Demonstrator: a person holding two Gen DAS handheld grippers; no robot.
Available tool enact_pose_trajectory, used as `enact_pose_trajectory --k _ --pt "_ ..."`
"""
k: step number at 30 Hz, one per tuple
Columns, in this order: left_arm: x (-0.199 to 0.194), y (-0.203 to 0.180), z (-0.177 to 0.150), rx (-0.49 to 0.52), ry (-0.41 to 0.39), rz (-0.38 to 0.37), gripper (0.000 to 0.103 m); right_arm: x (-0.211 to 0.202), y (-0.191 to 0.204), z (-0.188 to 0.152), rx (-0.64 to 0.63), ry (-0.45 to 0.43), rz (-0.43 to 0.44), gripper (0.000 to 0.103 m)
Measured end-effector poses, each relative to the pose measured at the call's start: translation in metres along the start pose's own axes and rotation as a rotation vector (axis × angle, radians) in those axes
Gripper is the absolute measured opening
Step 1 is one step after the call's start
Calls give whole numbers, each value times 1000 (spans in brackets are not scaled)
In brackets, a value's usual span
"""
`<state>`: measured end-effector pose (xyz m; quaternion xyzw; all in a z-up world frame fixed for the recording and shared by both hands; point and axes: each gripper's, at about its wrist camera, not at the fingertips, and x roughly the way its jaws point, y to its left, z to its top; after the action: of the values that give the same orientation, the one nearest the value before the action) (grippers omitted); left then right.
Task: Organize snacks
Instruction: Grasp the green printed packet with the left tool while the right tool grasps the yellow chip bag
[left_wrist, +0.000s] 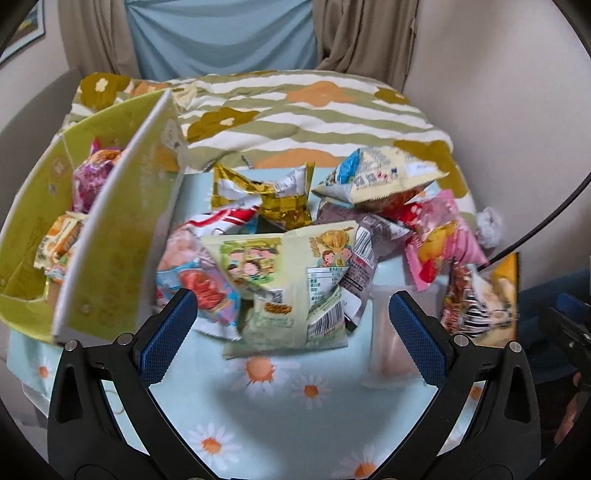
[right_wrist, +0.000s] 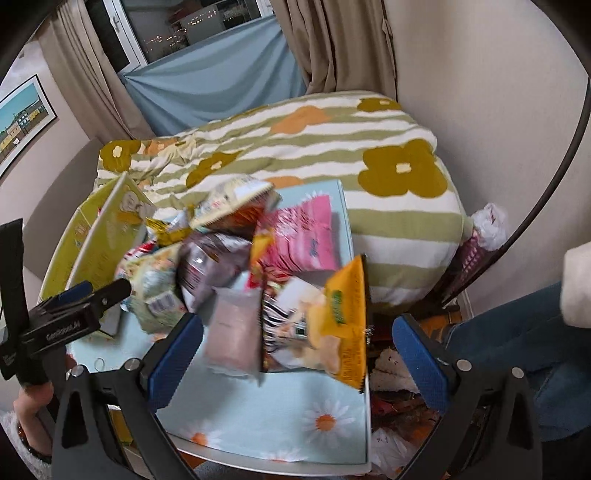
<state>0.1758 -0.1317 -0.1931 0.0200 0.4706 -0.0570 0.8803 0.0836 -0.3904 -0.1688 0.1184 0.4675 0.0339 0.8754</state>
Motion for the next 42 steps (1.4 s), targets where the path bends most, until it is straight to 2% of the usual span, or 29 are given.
enact_pose_trajectory --k 10,15,18,26,35,42 --pt "51 -10 3 5 33 77 102 38 -21 -6 2 32 54 103" --pt "62 -13 1 15 43 110 90 51 -24 -5 -4 37 63 103" --pt "66 -13 -1 14 66 92 80 57 -24 -5 -7 42 69 103" --pt "57 -14 -9 40 70 83 61 68 -21 -6 -30 46 63 103" --pt "38 -15 -14 58 45 67 59 81 -7 -9 -80 55 55 102" --pt "24 -21 -19 79 34 50 58 85 3 -13 -148 45 -2 99"
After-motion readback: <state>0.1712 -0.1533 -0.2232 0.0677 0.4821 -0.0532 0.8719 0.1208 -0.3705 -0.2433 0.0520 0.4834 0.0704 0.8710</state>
